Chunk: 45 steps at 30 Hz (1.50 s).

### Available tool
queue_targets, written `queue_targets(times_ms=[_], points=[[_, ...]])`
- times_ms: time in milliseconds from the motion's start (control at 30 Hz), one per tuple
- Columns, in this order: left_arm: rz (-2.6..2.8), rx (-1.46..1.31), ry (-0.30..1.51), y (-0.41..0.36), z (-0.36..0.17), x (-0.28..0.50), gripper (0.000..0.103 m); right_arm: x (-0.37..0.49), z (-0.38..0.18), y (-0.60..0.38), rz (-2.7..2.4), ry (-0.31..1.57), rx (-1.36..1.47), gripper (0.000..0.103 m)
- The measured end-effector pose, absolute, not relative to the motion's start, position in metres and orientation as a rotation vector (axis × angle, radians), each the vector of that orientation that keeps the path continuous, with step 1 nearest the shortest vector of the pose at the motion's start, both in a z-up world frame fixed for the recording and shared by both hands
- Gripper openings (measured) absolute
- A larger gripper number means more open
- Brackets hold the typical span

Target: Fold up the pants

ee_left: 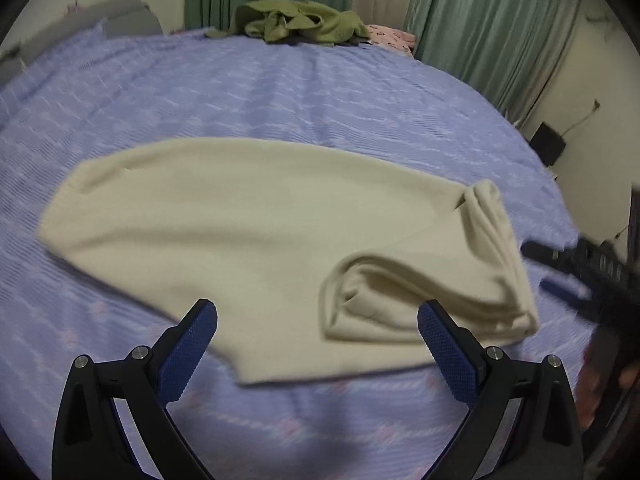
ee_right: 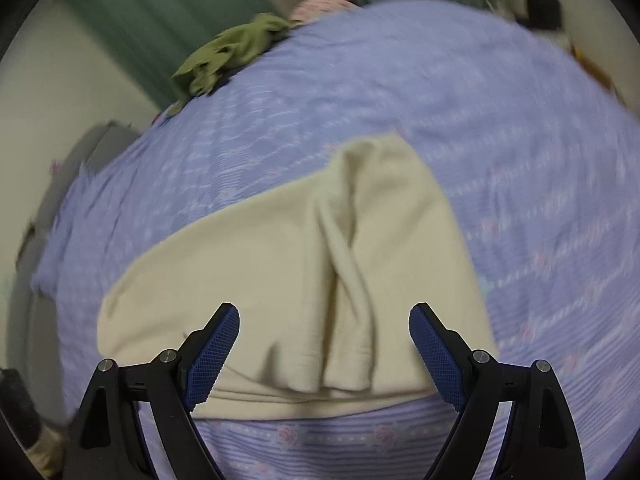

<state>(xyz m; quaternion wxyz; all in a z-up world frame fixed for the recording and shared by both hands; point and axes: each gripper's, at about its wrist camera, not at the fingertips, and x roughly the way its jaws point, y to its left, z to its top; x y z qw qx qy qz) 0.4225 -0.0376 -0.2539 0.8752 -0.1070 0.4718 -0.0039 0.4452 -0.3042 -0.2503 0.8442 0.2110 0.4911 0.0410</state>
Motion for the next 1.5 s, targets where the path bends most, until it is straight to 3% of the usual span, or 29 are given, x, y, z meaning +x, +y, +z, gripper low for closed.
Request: queue_targets(times_ms=[267,367,433,500,533,567,667,967,1100,1267,1333,1400,1433,1500], points=[[-0.003,-0.382,1.136,-0.037,-0.307,0.462,0.096,0.452,-0.286,-0.297,0.103,1.113,0.522,0.088],[0.001,-0.435,1.164,-0.034,-0.321,0.464,0.081,0.456,-0.291,-0.292,0.128,1.133,0.526,0.088],[-0.019,-0.468,1.170,-0.033,-0.324,0.462,0.066,0.460,-0.294,-0.285,0.137,1.152,0.496,0.087],[-0.076,-0.499,1.167,-0.033,-0.324,0.457,0.031,0.463,-0.295,-0.278,0.163,1.170,0.464,0.073],[-0.075,-0.498,1.165,-0.032,-0.324,0.453,0.027,0.464,-0.295,-0.272,0.192,1.181,0.437,0.048],[-0.079,-0.488,1.144,-0.032,-0.321,0.448,0.025,0.465,-0.294,-0.268,0.201,1.189,0.410,0.031],[-0.099,-0.479,1.124,-0.029,-0.315,0.441,0.021,0.469,-0.279,-0.255,0.242,1.142,0.358,0.021],[-0.121,-0.488,1.070,-0.018,-0.307,0.422,0.015,0.557,-0.208,-0.187,0.378,0.975,0.263,0.019],[-0.090,-0.458,1.048,-0.008,-0.311,0.424,0.006,0.602,-0.224,-0.139,0.390,1.014,0.119,0.019],[-0.092,-0.515,1.073,0.001,-0.328,0.428,0.006,0.632,-0.273,-0.094,0.353,1.101,0.008,0.019],[-0.094,-0.507,1.075,0.001,-0.330,0.426,0.006,0.637,-0.287,-0.095,0.347,1.138,0.035,0.026],[-0.095,-0.507,1.075,0.000,-0.331,0.424,0.006,0.644,-0.290,-0.092,0.366,1.146,0.061,0.036],[-0.092,-0.517,1.082,0.000,-0.333,0.424,0.006,0.646,-0.288,-0.090,0.403,1.134,0.078,0.048],[-0.085,-0.536,1.088,-0.001,-0.334,0.423,0.006,0.646,-0.272,-0.087,0.465,1.072,0.101,0.055]])
